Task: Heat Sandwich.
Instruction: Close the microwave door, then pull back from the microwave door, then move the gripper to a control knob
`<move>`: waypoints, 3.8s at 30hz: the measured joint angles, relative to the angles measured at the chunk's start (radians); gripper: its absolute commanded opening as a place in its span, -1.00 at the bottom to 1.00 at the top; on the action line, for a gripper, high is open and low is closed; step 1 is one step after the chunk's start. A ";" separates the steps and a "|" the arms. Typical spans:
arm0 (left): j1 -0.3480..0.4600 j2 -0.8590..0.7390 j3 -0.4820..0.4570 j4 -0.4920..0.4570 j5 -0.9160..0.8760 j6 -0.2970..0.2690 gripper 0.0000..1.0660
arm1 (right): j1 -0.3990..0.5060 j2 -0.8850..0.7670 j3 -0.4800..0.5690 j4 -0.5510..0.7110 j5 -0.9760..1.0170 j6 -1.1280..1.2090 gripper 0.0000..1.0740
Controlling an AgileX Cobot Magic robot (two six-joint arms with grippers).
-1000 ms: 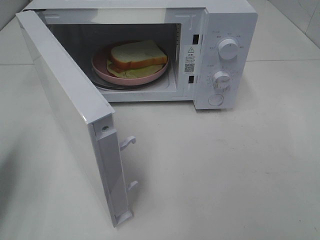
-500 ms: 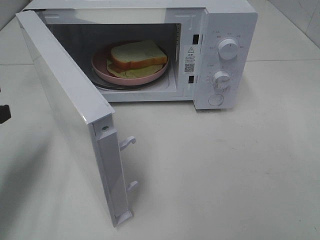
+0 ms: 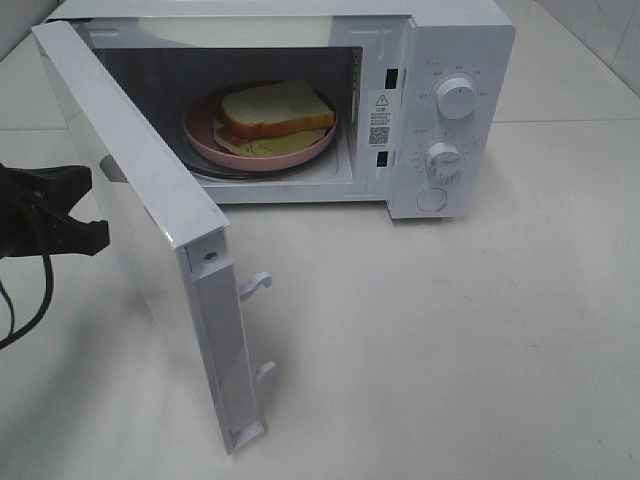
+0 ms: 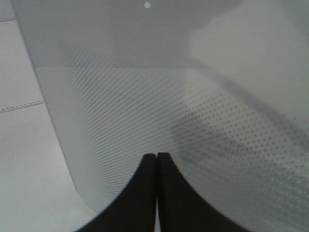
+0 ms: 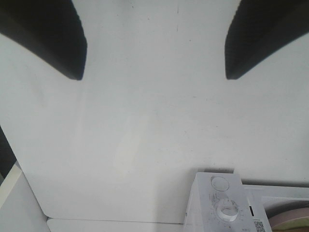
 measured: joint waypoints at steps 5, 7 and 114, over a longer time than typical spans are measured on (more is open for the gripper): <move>-0.058 0.025 -0.024 -0.074 0.003 0.012 -0.99 | 0.000 0.000 0.000 0.000 0.000 0.000 0.42; -0.099 0.041 -0.052 -0.112 0.003 0.029 -0.99 | 0.000 0.000 0.000 0.000 0.000 0.000 0.42; -0.504 0.245 -0.602 -0.450 0.425 0.288 -0.87 | 0.000 0.000 0.000 0.000 0.000 0.000 0.42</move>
